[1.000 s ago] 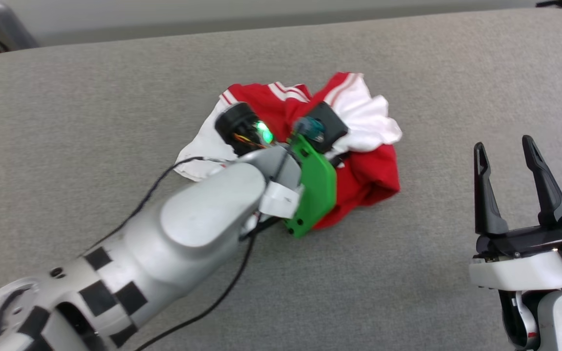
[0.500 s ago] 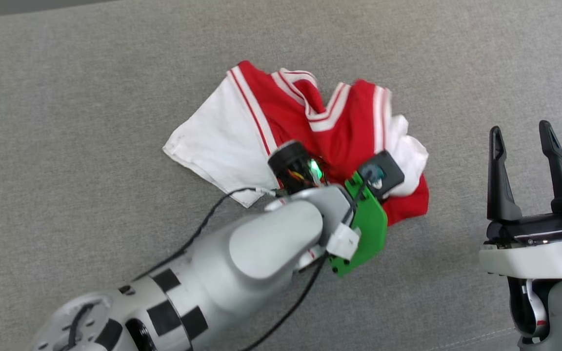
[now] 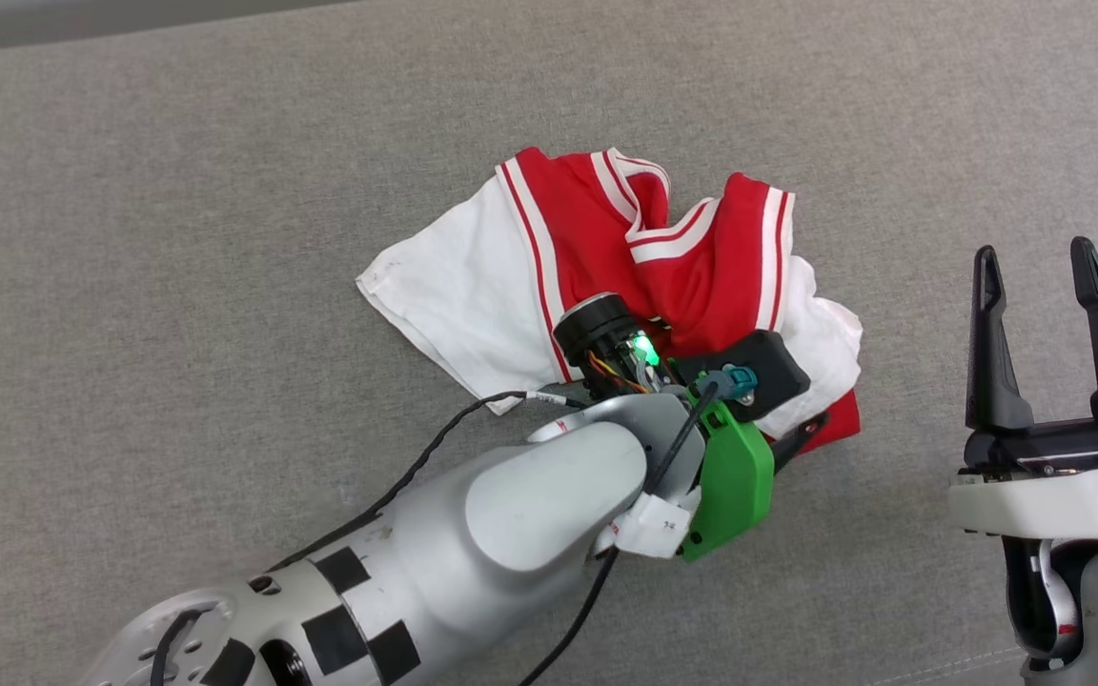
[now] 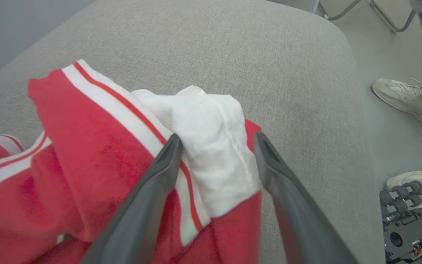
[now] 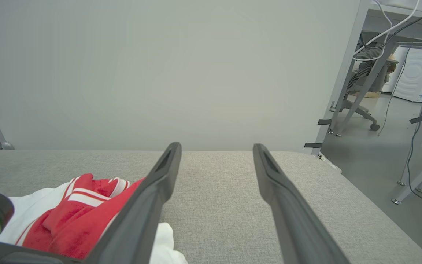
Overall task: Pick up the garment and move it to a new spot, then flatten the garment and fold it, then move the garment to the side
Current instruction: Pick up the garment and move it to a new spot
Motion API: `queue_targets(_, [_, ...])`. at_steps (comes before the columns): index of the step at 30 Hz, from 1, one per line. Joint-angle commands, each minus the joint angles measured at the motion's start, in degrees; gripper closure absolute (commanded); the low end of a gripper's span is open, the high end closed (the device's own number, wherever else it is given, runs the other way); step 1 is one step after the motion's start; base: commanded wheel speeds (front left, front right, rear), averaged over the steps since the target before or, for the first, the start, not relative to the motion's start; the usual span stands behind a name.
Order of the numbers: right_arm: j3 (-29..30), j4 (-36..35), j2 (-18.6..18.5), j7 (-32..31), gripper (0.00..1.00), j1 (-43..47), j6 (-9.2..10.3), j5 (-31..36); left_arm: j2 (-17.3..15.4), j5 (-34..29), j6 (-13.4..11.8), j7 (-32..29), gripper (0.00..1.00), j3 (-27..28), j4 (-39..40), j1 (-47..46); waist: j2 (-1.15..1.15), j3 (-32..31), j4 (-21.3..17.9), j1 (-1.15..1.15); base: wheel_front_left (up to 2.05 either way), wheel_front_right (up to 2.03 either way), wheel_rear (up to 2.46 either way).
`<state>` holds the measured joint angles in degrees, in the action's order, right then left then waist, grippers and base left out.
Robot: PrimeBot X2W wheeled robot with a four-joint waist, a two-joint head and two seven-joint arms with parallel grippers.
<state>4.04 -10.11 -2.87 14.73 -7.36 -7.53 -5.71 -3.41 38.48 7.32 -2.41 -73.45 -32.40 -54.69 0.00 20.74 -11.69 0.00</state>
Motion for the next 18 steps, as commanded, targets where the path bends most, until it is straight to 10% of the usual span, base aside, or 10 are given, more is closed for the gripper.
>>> queue_targets(1, [0.10, 0.30, -0.01, 0.27, 0.00, 0.73, 0.04, 0.29, 0.30, 0.78, 0.16, 3.11, 0.00, 0.28, -0.58, -1.17, 0.00, -2.90, 2.11, 0.00, 0.00, 0.00, 0.00])
queue_targets(11, [0.85, 0.79, -0.01, 0.27, 0.00, 4.29, 0.04, 1.46, -0.13, -0.14, -6.69, 16.68, 0.00, 6.43, -1.99, 0.13, 0.00, -10.08, 6.98, 0.00, 0.00, 0.00, 0.00])
queue_targets(18, [1.22, 1.02, -0.01, 0.27, 0.00, 6.79, 0.04, 1.42, -7.21, -5.37, -14.45, 17.38, 0.00, 18.86, 8.61, 7.70, 0.00, -13.39, 10.09, 0.00, 0.00, 0.00, 0.00])
